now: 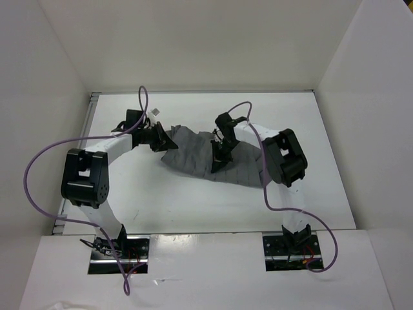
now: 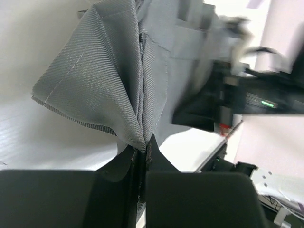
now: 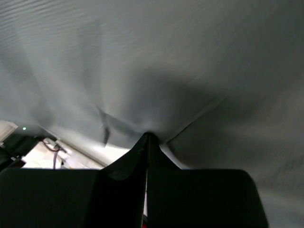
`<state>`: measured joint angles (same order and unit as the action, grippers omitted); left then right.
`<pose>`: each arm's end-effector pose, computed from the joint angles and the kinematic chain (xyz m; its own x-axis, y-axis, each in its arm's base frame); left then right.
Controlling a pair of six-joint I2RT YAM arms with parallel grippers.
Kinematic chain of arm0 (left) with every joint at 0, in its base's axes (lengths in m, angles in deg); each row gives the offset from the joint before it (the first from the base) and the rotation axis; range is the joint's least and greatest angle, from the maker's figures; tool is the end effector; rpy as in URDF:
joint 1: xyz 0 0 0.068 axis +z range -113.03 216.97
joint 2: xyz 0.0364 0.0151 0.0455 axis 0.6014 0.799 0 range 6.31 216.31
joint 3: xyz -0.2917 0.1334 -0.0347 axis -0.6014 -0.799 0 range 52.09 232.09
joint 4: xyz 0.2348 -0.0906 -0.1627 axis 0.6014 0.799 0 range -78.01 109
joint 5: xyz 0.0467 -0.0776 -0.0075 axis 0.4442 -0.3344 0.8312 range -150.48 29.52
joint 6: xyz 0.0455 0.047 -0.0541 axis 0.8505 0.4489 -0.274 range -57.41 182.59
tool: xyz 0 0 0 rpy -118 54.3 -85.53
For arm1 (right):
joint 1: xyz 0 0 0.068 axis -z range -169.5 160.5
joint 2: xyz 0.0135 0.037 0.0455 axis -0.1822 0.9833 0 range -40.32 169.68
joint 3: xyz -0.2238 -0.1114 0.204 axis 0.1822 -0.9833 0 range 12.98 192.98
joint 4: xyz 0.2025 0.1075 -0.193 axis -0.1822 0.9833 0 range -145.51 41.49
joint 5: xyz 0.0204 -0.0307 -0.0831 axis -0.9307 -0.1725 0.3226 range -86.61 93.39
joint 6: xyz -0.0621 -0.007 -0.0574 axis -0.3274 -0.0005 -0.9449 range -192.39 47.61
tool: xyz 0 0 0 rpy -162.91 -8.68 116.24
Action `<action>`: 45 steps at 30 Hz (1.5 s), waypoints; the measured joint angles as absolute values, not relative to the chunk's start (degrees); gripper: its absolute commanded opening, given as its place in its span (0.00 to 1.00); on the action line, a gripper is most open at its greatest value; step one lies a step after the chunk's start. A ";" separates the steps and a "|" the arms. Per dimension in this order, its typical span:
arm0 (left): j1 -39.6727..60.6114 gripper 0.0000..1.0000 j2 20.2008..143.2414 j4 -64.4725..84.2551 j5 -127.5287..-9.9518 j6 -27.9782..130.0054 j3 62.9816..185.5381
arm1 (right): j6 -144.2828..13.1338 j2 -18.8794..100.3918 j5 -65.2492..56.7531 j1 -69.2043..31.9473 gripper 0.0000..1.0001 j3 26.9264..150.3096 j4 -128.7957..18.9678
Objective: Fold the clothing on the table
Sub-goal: Fold the skirt
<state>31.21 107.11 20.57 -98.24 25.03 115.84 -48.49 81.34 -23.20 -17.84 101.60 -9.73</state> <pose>0.4292 -0.0892 0.2040 -0.8719 -0.3965 -0.2875 -0.0328 0.6331 -0.7733 0.4108 0.2596 0.1385 -0.9923 -0.1235 0.0007 -0.1080 0.8706 0.4800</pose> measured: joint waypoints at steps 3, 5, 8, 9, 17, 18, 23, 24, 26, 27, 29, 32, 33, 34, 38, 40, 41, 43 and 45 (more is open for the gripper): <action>31.21 0.00 105.03 21.51 -99.59 24.99 115.86 | -48.23 84.51 -24.92 -17.75 0.00 101.91 -9.45; 30.99 0.00 102.91 22.17 -100.47 24.68 115.90 | -48.07 85.25 -25.27 -17.82 0.00 103.13 -9.01; 30.05 0.00 99.11 22.06 -101.89 22.98 116.62 | -47.75 88.21 -26.47 -18.32 0.00 107.90 -8.70; 29.72 0.00 98.30 21.82 -102.37 22.23 117.21 | -47.72 89.52 -27.00 -18.54 0.00 110.06 -8.55; 28.54 0.00 97.56 16.88 -104.71 17.93 121.28 | -47.55 96.71 -30.47 -20.51 0.04 124.51 -9.95; 28.61 0.00 97.75 16.75 -104.73 17.58 121.28 | -47.24 96.27 -30.54 -20.46 0.12 124.16 -10.17; 28.96 0.00 100.33 16.64 -104.82 17.36 121.56 | -45.78 88.05 -28.29 -17.14 0.19 117.27 -10.91; 29.00 0.00 101.38 16.66 -104.88 17.34 121.93 | -45.47 85.32 -27.35 -15.87 0.19 115.50 -10.65; 28.98 0.00 103.35 16.62 -105.01 17.38 122.83 | -44.90 79.62 -24.99 -12.97 0.21 112.07 -10.74; 28.89 0.00 104.09 16.64 -105.12 17.38 123.16 | -44.73 76.82 -23.90 -11.50 0.22 110.54 -10.56; 28.78 0.00 105.47 16.73 -105.41 17.38 124.03 | -44.58 72.16 -21.05 -8.46 0.22 107.59 -10.74; 28.24 0.00 106.78 16.95 -105.80 17.38 125.85 | -44.29 68.93 -16.51 -4.75 0.22 103.85 -10.60; 27.91 0.00 107.15 17.12 -105.80 17.43 126.61 | -44.07 68.86 -14.98 -3.96 0.22 102.83 -10.41; 27.41 0.00 107.50 17.19 -105.82 17.47 127.49 | -43.85 69.23 -13.38 -3.39 0.22 101.73 -10.34; 24.41 0.00 109.49 18.10 -106.02 18.08 130.94 | -43.51 72.69 -9.58 -3.13 0.22 99.92 -9.53; 22.53 0.00 111.17 19.09 -105.97 18.98 132.71 | -43.48 74.63 -8.68 -3.13 0.22 99.55 -9.49; 21.44 0.00 112.31 19.55 -105.80 19.31 133.69 | -43.48 75.38 -8.33 -3.13 0.22 99.31 -9.47; 19.25 0.00 114.71 20.75 -104.95 20.35 135.20 | -43.46 76.14 -7.96 -3.24 0.22 98.72 -9.58; 17.07 0.00 117.27 22.06 -103.99 20.81 136.71 | -43.46 76.42 -7.94 -3.35 0.22 98.52 -9.62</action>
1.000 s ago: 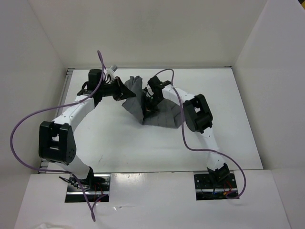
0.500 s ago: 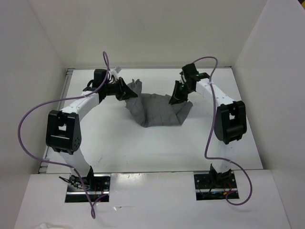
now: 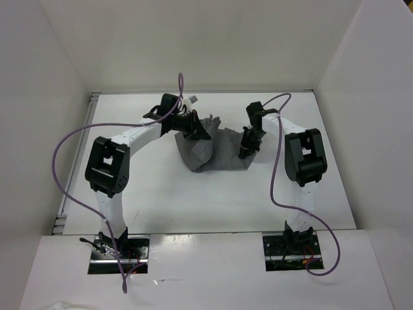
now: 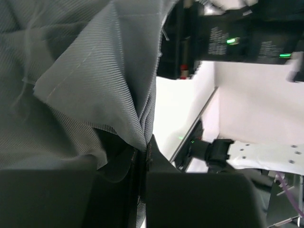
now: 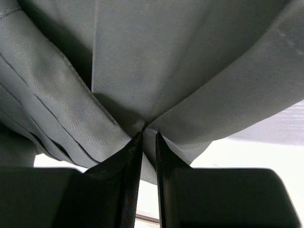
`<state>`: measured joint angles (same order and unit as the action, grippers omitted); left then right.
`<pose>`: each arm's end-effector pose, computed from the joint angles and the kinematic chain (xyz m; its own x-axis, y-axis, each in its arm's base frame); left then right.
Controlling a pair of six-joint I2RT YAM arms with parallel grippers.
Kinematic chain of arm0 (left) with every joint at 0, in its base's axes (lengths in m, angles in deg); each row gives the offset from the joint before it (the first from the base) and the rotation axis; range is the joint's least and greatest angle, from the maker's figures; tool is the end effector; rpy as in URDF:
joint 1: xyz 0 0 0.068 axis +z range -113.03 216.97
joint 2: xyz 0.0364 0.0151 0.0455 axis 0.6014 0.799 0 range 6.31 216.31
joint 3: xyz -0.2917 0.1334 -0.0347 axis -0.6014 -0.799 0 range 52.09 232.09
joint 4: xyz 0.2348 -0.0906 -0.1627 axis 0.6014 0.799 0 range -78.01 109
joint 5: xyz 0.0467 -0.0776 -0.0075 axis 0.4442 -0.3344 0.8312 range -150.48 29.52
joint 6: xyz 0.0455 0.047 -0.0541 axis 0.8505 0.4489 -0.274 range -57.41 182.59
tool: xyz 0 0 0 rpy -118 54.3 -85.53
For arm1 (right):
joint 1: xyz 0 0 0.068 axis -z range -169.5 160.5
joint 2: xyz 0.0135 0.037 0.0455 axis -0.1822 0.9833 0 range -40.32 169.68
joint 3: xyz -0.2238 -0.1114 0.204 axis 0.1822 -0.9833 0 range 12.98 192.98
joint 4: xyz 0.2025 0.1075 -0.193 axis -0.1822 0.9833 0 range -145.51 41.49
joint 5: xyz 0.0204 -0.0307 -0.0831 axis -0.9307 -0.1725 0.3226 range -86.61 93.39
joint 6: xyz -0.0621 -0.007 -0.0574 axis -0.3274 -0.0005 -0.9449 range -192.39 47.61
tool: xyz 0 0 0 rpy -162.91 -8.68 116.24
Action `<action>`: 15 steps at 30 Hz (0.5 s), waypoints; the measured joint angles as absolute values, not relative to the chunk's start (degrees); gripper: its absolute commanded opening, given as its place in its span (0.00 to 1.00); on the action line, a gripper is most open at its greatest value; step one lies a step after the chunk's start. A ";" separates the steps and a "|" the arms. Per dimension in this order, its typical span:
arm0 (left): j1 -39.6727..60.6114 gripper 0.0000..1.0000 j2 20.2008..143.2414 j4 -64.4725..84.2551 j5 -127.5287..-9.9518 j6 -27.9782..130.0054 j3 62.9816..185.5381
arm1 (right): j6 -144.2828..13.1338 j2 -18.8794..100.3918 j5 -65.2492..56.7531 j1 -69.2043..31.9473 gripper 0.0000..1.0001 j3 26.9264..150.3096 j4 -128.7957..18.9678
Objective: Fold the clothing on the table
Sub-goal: Fold the skirt
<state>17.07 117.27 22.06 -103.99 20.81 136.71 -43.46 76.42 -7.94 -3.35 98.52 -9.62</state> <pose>0.4698 -0.2247 0.2590 -0.9278 -0.1781 -0.3279 0.2008 0.5024 -0.8410 0.4528 0.1268 0.1551 -0.9624 0.2513 -0.1028 0.2151 0.9369 0.2756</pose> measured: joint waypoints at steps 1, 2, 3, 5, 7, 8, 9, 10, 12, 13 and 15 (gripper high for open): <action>16.11 0.00 118.65 22.56 -103.57 20.94 137.37 | -43.46 76.51 -7.96 -3.41 0.22 98.52 -9.62; 14.97 0.00 120.00 23.17 -103.09 21.19 138.13 | -43.48 76.51 -7.96 -3.63 0.22 98.52 -9.71; 14.12 0.00 121.32 23.46 -102.59 21.51 138.72 | -43.46 76.51 -8.09 -3.89 0.22 98.50 -9.84; 12.57 0.00 123.70 24.29 -101.93 21.64 139.73 | -43.48 76.53 -8.27 -4.64 0.22 98.28 -10.12; 10.97 0.00 126.54 25.05 -101.45 21.56 141.76 | -43.48 76.53 -8.60 -5.49 0.22 97.84 -10.49; 10.38 0.00 127.78 25.25 -101.06 21.51 142.74 | -43.46 76.60 -8.73 -5.86 0.22 97.60 -10.69; 9.79 0.00 128.88 25.47 -100.68 21.32 143.64 | -43.48 76.62 -8.97 -6.28 0.22 97.23 -11.00; 9.31 0.00 129.77 25.60 -100.34 20.92 144.51 | -43.48 76.62 -9.12 -6.60 0.22 96.86 -11.15; 8.50 0.00 131.35 26.17 -99.57 20.09 146.63 | -43.48 76.73 -9.30 -7.06 0.22 96.18 -11.48; 8.11 0.00 131.94 26.19 -99.24 19.63 147.75 | -43.46 76.77 -9.32 -7.26 0.22 95.83 -11.63; 7.67 0.00 132.81 26.26 -98.54 18.61 149.78 | -43.46 76.82 -9.47 -7.37 0.22 95.37 -11.85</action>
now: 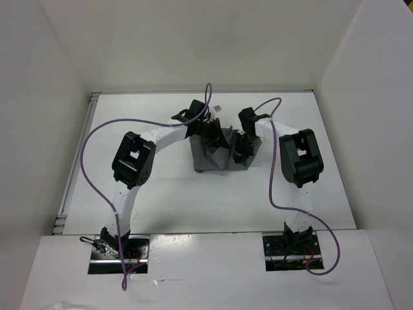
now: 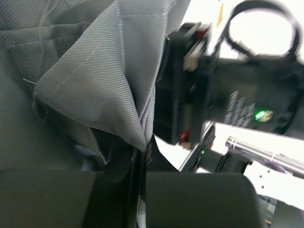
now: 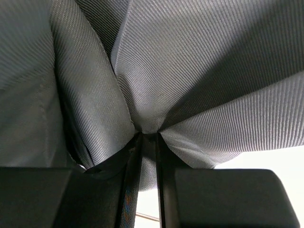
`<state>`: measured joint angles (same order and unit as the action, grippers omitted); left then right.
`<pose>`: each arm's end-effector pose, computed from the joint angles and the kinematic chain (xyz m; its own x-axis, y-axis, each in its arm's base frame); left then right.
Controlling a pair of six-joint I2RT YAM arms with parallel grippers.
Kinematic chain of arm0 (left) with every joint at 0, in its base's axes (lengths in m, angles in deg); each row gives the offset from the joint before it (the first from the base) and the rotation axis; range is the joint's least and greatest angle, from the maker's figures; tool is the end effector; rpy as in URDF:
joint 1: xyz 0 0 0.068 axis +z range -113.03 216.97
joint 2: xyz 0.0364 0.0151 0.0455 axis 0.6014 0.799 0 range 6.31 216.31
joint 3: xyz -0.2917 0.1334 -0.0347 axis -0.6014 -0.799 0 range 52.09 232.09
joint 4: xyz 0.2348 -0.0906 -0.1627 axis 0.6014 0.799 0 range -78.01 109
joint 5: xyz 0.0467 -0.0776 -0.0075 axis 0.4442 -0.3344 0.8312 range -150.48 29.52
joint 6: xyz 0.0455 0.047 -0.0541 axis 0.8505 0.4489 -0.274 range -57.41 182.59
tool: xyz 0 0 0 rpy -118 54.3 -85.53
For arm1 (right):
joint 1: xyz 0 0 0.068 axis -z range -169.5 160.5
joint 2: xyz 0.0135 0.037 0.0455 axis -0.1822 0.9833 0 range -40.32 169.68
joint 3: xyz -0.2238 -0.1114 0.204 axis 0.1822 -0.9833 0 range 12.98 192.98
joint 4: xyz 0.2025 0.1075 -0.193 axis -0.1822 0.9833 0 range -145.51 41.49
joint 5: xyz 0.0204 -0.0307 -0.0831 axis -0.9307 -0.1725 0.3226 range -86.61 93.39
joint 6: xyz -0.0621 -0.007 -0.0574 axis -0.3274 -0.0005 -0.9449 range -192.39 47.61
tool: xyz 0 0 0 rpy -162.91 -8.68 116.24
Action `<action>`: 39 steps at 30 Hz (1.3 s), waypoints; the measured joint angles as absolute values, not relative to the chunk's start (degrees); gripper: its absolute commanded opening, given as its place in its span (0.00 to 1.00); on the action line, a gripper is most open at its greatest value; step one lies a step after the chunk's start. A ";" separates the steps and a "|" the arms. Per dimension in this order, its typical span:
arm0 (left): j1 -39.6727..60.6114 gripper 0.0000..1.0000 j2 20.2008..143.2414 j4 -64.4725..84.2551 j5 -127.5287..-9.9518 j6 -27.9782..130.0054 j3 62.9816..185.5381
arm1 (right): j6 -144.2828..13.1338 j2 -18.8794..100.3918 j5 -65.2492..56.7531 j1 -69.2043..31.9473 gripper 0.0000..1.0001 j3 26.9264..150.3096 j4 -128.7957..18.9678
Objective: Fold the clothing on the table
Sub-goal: Fold the skirt
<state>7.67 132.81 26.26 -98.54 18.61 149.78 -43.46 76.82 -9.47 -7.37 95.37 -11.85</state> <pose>0.4863 -0.3256 0.1913 -0.9688 -0.0833 -0.2332 0.1463 0.5675 -0.8103 0.4346 0.1576 0.1369 -0.9813 0.1792 -0.0703 0.1520 0.9455 0.2880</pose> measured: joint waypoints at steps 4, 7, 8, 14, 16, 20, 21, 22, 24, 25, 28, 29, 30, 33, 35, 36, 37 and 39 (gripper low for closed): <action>7.01 0.00 133.64 26.13 -96.77 16.81 152.71 | -43.35 76.51 -9.95 -7.37 0.22 94.43 -12.81; 7.01 0.00 133.71 26.19 -95.79 15.63 153.58 | -43.26 76.05 -10.58 -7.37 0.22 93.58 -13.49; 7.01 0.02 133.77 26.19 -95.53 15.48 153.89 | -43.26 75.90 -10.58 -7.37 0.22 93.34 -13.69; 6.55 0.60 134.80 25.16 -95.20 13.14 155.29 | -42.89 74.50 -8.51 -7.26 0.21 92.16 -13.84; 5.96 0.71 135.04 23.92 -95.79 11.24 155.33 | -42.17 72.73 -5.95 -6.76 0.21 91.35 -13.16; 4.17 0.84 135.59 22.06 -96.66 7.90 157.65 | -40.51 63.97 0.48 -4.53 0.22 91.42 -9.40; 3.58 0.84 136.00 21.62 -97.12 6.98 159.11 | -40.18 60.64 1.98 -3.85 0.22 91.96 -8.31; 2.95 0.84 136.40 21.23 -97.91 6.58 160.91 | -39.88 57.32 3.23 -3.22 0.24 93.01 -7.22; 2.21 0.84 136.51 20.42 -98.91 5.58 163.27 | -39.55 51.90 4.82 -2.17 0.25 96.09 -5.64; 1.90 0.84 136.11 20.25 -99.26 4.97 163.99 | -39.99 50.00 5.28 -1.95 0.25 98.13 -4.68; 3.08 0.77 132.86 22.32 -97.01 7.13 164.40 | -40.10 47.40 4.15 -2.32 0.25 101.89 -3.61; 3.91 0.73 131.37 23.72 -95.70 8.09 164.03 | -40.10 47.88 3.21 -2.67 0.25 102.46 -4.05; 5.05 0.68 128.97 24.88 -93.58 9.43 162.61 | -40.12 48.82 1.87 -3.11 0.25 102.76 -4.29; 9.88 0.52 119.81 26.74 -87.94 12.95 155.20 | -40.40 54.44 -2.67 -4.35 0.25 102.67 -5.77; 13.44 0.52 113.10 26.96 -85.28 14.30 148.08 | -40.53 58.68 -5.30 -4.68 0.25 101.80 -7.37; 15.17 0.52 110.26 26.61 -84.18 14.65 144.64 | -40.53 60.73 -6.24 -4.75 0.25 100.95 -7.92; 16.74 0.52 107.79 26.48 -83.18 14.93 141.19 | -40.58 62.20 -6.83 -4.77 0.25 100.16 -8.03; 18.75 0.52 104.24 26.61 -81.93 15.85 135.25 | -40.75 64.23 -7.52 -4.68 0.25 97.73 -8.62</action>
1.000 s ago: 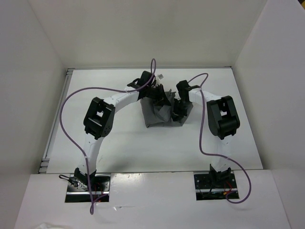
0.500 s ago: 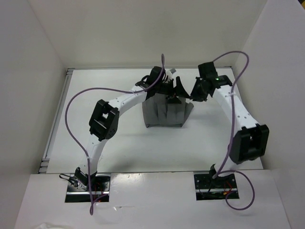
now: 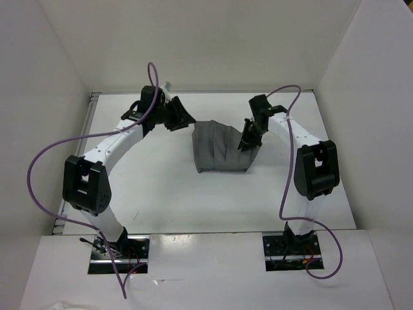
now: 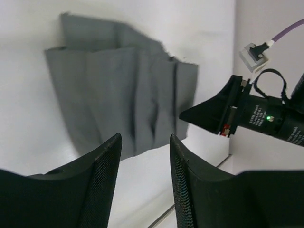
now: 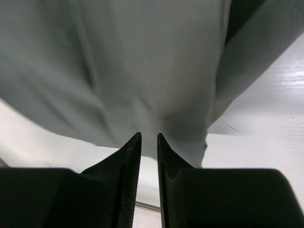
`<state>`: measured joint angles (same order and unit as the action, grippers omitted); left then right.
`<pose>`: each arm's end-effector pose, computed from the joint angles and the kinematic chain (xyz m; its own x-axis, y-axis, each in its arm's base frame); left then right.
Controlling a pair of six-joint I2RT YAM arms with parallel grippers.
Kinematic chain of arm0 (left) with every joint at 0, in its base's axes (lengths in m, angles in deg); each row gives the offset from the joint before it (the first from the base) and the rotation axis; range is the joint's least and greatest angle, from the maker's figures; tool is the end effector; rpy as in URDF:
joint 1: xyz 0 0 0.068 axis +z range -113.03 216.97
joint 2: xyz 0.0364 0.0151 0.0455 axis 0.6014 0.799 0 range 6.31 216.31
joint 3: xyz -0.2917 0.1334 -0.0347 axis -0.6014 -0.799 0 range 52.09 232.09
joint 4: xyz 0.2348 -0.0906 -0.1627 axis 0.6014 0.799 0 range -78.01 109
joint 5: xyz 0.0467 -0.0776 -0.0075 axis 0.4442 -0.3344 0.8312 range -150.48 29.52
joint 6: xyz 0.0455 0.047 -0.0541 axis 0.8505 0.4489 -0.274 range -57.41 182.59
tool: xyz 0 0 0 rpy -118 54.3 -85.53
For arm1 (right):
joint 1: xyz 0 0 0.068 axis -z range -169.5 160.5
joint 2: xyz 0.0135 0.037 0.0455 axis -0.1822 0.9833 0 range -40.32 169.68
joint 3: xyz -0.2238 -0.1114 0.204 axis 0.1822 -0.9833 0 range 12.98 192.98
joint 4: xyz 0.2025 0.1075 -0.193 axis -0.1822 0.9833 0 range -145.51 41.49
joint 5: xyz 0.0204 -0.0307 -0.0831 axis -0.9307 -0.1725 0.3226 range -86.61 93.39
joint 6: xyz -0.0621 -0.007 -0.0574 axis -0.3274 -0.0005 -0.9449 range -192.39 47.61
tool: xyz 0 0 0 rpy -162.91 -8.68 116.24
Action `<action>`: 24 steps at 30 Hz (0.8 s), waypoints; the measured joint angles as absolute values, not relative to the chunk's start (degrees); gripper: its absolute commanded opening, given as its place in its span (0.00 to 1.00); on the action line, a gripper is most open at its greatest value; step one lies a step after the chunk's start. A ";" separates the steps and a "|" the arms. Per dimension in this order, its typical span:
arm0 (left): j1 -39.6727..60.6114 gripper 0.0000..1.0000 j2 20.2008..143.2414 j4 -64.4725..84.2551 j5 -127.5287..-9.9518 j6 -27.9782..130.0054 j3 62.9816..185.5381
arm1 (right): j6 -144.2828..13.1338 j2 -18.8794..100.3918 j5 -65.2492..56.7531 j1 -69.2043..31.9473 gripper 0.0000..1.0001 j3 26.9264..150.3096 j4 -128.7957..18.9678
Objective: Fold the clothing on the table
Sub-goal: Fold the skirt
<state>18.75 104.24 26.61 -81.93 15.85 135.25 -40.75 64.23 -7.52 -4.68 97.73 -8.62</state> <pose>0.4471 -0.1759 0.3406 -0.7517 -0.4662 -0.4664 0.0674 0.6492 -0.7576 0.4271 0.1306 0.2432 -0.9274 0.2821 -0.2456 0.1846 0.9163 0.3555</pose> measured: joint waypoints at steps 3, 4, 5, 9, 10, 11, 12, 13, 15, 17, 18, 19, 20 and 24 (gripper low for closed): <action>19.56 0.52 102.41 27.26 -81.41 17.01 128.54 | -40.95 64.71 -7.81 -4.09 0.25 93.34 -9.07; 19.56 0.52 102.37 27.55 -81.39 17.40 126.94 | -40.95 64.71 -7.79 -3.79 0.25 92.36 -9.03; 19.56 0.54 102.32 27.74 -81.39 17.75 125.32 | -40.93 64.71 -7.61 -3.48 0.25 91.29 -9.51; 19.56 0.59 101.34 28.29 -81.45 19.63 120.19 | -40.93 64.86 -7.52 -2.87 0.24 86.32 -12.07; 19.56 0.61 100.75 27.94 -81.58 20.44 118.68 | -40.93 65.12 -7.57 -2.85 0.24 84.90 -12.72; 19.56 0.63 100.03 27.83 -81.60 20.70 117.24 | -40.90 65.43 -7.55 -2.85 0.24 83.88 -13.03; 19.56 0.67 99.33 27.92 -81.60 20.88 115.92 | -40.84 65.89 -7.50 -2.85 0.24 83.09 -13.18; 19.56 0.70 98.65 27.87 -81.60 21.14 114.85 | -40.75 66.20 -7.50 -2.85 0.24 82.54 -13.45; 19.56 0.73 97.12 28.03 -81.54 22.19 113.15 | -40.71 66.59 -7.37 -2.43 0.24 82.08 -13.84; 19.56 0.76 95.37 28.09 -81.52 23.31 112.25 | -40.73 66.61 -7.35 -2.04 0.24 82.08 -14.30; 19.56 0.78 94.23 27.87 -81.54 23.66 111.79 | -40.75 66.54 -7.37 -1.69 0.24 82.15 -14.43; 19.56 0.78 93.10 27.74 -81.60 23.90 111.40 | -40.73 66.39 -7.35 -1.23 0.26 82.30 -14.41; 19.56 0.80 91.94 27.28 -81.80 24.18 110.79 | -40.75 65.65 -7.24 -0.73 0.35 82.41 -14.45; 19.56 0.82 86.15 25.99 -82.72 24.99 106.90 | -40.23 56.53 -5.93 0.94 0.48 83.18 -14.69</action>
